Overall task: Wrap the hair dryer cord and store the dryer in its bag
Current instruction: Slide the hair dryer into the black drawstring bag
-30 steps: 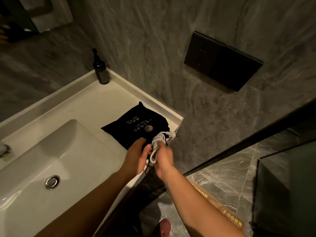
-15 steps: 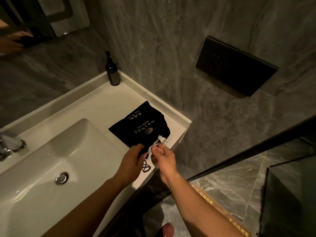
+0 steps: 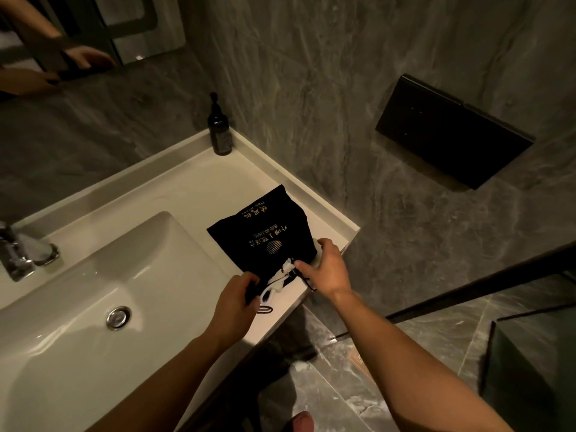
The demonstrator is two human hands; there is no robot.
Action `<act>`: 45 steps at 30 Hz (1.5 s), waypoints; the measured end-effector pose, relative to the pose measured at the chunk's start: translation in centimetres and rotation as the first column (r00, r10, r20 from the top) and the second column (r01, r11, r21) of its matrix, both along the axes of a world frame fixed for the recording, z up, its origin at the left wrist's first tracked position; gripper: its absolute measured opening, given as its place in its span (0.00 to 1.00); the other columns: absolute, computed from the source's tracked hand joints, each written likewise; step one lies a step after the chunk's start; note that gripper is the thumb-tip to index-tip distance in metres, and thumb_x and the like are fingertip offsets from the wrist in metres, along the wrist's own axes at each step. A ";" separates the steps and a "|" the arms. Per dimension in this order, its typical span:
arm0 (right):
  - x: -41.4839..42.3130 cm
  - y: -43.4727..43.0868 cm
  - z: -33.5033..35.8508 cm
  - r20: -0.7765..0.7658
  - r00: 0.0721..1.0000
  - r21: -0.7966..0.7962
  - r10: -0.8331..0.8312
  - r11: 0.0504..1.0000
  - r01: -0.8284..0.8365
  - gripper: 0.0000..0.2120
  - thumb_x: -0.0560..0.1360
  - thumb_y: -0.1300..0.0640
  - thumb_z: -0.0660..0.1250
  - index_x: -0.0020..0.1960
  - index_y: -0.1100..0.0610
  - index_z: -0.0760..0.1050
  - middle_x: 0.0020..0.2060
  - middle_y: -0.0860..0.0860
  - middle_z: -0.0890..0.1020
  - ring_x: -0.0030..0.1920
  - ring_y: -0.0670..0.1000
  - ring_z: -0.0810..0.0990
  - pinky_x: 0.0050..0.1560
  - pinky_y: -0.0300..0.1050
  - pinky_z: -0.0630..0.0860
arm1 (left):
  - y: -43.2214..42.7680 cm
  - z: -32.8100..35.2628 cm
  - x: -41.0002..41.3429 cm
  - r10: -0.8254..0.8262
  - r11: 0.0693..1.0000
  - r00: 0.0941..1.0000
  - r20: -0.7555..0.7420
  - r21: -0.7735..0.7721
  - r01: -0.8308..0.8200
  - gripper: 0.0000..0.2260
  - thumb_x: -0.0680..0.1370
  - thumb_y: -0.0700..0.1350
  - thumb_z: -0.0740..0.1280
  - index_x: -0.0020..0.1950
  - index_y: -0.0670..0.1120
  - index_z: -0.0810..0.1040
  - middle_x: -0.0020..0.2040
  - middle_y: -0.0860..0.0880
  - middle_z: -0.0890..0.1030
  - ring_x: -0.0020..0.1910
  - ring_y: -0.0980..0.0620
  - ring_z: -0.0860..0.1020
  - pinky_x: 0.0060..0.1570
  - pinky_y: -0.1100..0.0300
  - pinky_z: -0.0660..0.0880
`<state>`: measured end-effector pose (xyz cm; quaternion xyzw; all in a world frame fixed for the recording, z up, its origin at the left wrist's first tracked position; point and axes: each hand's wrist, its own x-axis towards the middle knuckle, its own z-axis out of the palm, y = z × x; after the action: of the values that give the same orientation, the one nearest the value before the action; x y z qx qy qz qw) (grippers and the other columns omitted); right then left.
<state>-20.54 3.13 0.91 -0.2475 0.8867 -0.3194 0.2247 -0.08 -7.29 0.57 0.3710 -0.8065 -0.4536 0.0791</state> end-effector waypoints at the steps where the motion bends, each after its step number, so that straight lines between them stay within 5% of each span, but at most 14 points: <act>1: 0.0 -0.4 0.2 -0.020 0.999 0.039 0.025 0.999 -0.024 0.35 0.73 0.43 0.76 0.72 0.59 0.69 0.67 0.58 0.77 0.66 0.59 0.77 0.65 0.52 0.76 | 0.3 0.0 -0.1 0.025 1.000 1.000 0.016 -0.013 -0.025 0.13 0.76 0.35 0.68 0.59 0.46 0.75 0.53 0.47 0.75 0.49 0.48 0.78 0.46 0.65 0.75; 7: 0.3 -1.0 0.1 -0.271 0.950 0.193 0.156 0.975 -0.105 0.29 0.75 0.33 0.68 0.61 0.57 0.69 0.56 0.55 0.77 0.52 0.58 0.79 0.48 0.52 0.78 | 1.4 -1.0 -0.1 0.247 0.969 0.967 0.065 -0.009 -0.246 0.12 0.75 0.35 0.70 0.49 0.44 0.69 0.52 0.44 0.69 0.38 0.52 0.72 0.33 0.69 0.67; 13: 0.2 -0.8 -0.9 -0.286 0.934 0.146 0.216 0.973 -0.180 0.13 0.85 0.53 0.60 0.63 0.61 0.71 0.55 0.60 0.80 0.51 0.63 0.82 0.46 0.52 0.77 | 1.9 -1.7 0.1 0.274 0.959 0.958 0.084 0.055 -0.279 0.06 0.77 0.38 0.67 0.48 0.43 0.70 0.47 0.43 0.75 0.36 0.53 0.73 0.31 0.67 0.65; 16: 0.2 -0.5 -1.1 -0.164 0.962 0.088 0.219 0.974 -0.207 0.18 0.82 0.50 0.66 0.67 0.58 0.71 0.55 0.54 0.77 0.51 0.57 0.79 0.51 0.49 0.76 | 1.9 -1.8 0.0 0.287 0.949 0.955 0.080 0.113 -0.295 0.05 0.79 0.39 0.66 0.49 0.45 0.71 0.43 0.42 0.79 0.33 0.52 0.76 0.30 0.64 0.69; 18: 0.1 -0.5 -1.3 -0.073 0.980 0.020 0.187 0.982 -0.186 0.18 0.80 0.51 0.70 0.67 0.57 0.73 0.55 0.51 0.72 0.48 0.53 0.77 0.51 0.44 0.73 | 2.1 -1.9 0.1 0.277 0.944 0.958 0.073 0.166 -0.285 0.04 0.80 0.40 0.65 0.50 0.46 0.71 0.41 0.41 0.81 0.34 0.46 0.79 0.33 0.53 0.76; 20: -0.2 -0.6 -1.5 -0.028 0.993 -0.053 0.114 0.992 -0.115 0.10 0.79 0.55 0.72 0.57 0.57 0.77 0.53 0.50 0.72 0.47 0.52 0.76 0.49 0.40 0.72 | 2.1 -2.0 0.3 0.264 0.943 0.962 0.065 0.194 -0.272 0.03 0.81 0.41 0.64 0.50 0.47 0.71 0.40 0.41 0.82 0.33 0.42 0.79 0.34 0.49 0.77; 22: -0.7 -0.6 -1.8 0.000 0.996 -0.109 0.086 0.990 -0.085 0.05 0.78 0.61 0.71 0.48 0.57 0.75 0.50 0.51 0.74 0.48 0.52 0.75 0.46 0.32 0.70 | 2.0 -1.9 0.4 0.253 0.938 0.966 0.044 0.233 -0.257 0.02 0.81 0.40 0.63 0.52 0.46 0.71 0.41 0.41 0.82 0.32 0.47 0.77 0.32 0.54 0.74; 26: -1.3 -0.3 -1.7 0.031 0.998 -0.186 0.063 0.981 -0.056 0.06 0.79 0.67 0.65 0.46 0.59 0.71 0.40 0.50 0.77 0.40 0.50 0.74 0.42 0.44 0.71 | 1.9 -1.1 0.6 0.257 0.925 0.966 -0.007 0.292 -0.244 0.02 0.82 0.38 0.61 0.53 0.44 0.70 0.38 0.42 0.81 0.30 0.51 0.75 0.32 0.59 0.73; 30: -1.9 -0.2 -1.0 0.132 0.988 -0.264 -0.076 0.958 0.109 0.09 0.79 0.72 0.57 0.49 0.59 0.69 0.39 0.52 0.75 0.36 0.48 0.71 0.35 0.37 0.71 | 1.7 -0.4 0.7 0.234 0.947 0.971 -0.044 0.238 -0.218 0.03 0.82 0.39 0.60 0.53 0.47 0.70 0.37 0.43 0.81 0.31 0.50 0.78 0.35 0.55 0.76; 35: -2.3 -1.8 0.6 0.427 0.887 -0.346 -0.176 0.875 0.340 0.20 0.79 0.75 0.55 0.46 0.54 0.77 0.46 0.56 0.83 0.46 0.55 0.81 0.50 0.53 0.80 | 1.0 0.9 0.0 0.203 0.973 0.977 -0.067 0.122 -0.194 0.06 0.82 0.37 0.59 0.54 0.48 0.70 0.43 0.43 0.81 0.35 0.43 0.80 0.35 0.48 0.77; 39: -1.4 -2.5 2.3 0.609 0.780 -0.325 -0.147 0.850 0.414 0.12 0.80 0.67 0.55 0.48 0.60 0.76 0.41 0.58 0.80 0.42 0.55 0.78 0.35 0.44 0.76 | 0.4 2.1 -0.5 0.212 0.974 0.971 -0.113 0.104 -0.201 0.07 0.82 0.36 0.57 0.54 0.47 0.69 0.40 0.44 0.79 0.35 0.45 0.76 0.36 0.51 0.73; 42: -1.3 -2.2 3.5 0.733 0.680 -0.360 -0.030 0.831 0.424 0.10 0.79 0.61 0.57 0.49 0.61 0.77 0.35 0.54 0.83 0.39 0.52 0.80 0.36 0.43 0.73 | -0.1 3.4 -0.7 0.251 0.964 0.954 -0.165 0.128 -0.232 0.06 0.82 0.35 0.57 0.53 0.45 0.69 0.40 0.44 0.77 0.34 0.50 0.73 0.35 0.55 0.70; 45: -1.7 -1.6 4.7 0.671 0.730 -0.429 0.127 0.869 0.244 0.08 0.82 0.62 0.65 0.57 0.65 0.77 0.36 0.50 0.87 0.34 0.46 0.85 0.30 0.37 0.78 | -0.7 4.5 -0.8 0.273 0.956 0.940 -0.204 0.163 -0.243 0.05 0.82 0.36 0.56 0.54 0.44 0.69 0.41 0.46 0.76 0.35 0.52 0.72 0.37 0.57 0.70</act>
<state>-22.24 1.52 5.64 -0.1325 0.6385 -0.6084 0.4522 -0.87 -7.98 5.08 0.4245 -0.7040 -0.5318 0.2035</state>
